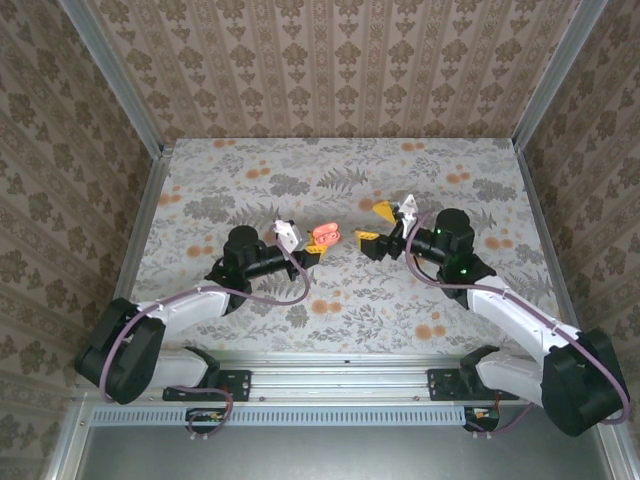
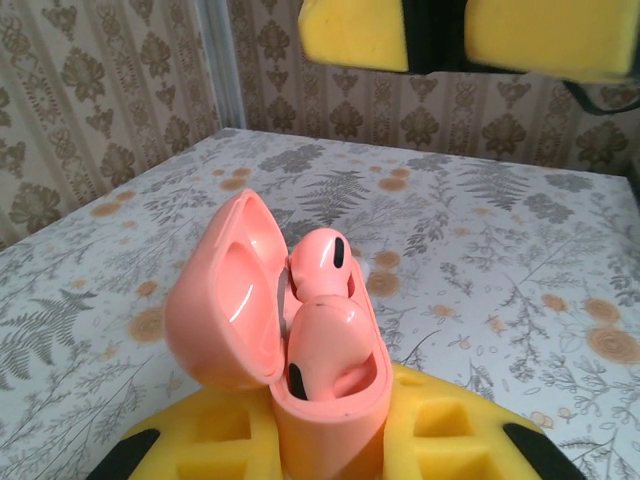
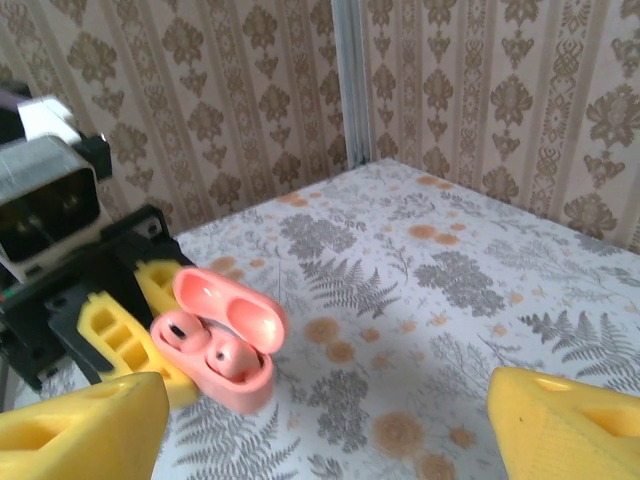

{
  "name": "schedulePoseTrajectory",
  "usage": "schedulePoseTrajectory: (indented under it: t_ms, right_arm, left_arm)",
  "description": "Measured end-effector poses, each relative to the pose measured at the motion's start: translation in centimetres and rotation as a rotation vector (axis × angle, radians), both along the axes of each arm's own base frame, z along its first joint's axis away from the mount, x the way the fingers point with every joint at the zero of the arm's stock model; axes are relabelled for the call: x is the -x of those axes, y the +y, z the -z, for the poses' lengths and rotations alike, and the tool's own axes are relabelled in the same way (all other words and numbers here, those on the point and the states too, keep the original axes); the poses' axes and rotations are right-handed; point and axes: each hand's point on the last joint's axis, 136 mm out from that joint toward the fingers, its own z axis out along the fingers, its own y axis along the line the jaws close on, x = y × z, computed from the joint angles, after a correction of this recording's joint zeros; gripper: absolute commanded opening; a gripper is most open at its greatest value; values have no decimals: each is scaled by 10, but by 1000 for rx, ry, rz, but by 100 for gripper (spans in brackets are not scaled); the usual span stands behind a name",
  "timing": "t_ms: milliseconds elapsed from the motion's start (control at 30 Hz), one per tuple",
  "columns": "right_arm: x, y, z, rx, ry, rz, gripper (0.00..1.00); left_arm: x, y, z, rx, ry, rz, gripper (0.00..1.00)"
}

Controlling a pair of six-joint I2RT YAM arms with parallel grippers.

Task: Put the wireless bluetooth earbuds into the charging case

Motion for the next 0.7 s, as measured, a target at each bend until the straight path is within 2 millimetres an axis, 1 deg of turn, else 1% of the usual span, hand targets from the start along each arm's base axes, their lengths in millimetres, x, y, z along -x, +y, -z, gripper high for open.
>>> schedulePoseTrajectory:
  t_ms: [67,133,300,533,700]
  right_arm:
    - [2,0,6,32,14,-24,83]
    - [5,5,9,58,22,-70,81]
    - [9,21,8,88,32,-185,81]
    - [18,45,5,97,46,-283,81]
    - [19,58,8,97,69,-313,81]
  left_arm:
    - [4,-1,-2,6,-2,21,14]
    - [8,-2,-4,10,-3,43,14]
    - [17,-2,-7,13,4,85,14]
    - [20,-2,-7,7,17,96,14]
    - [21,-2,-10,11,10,99,14]
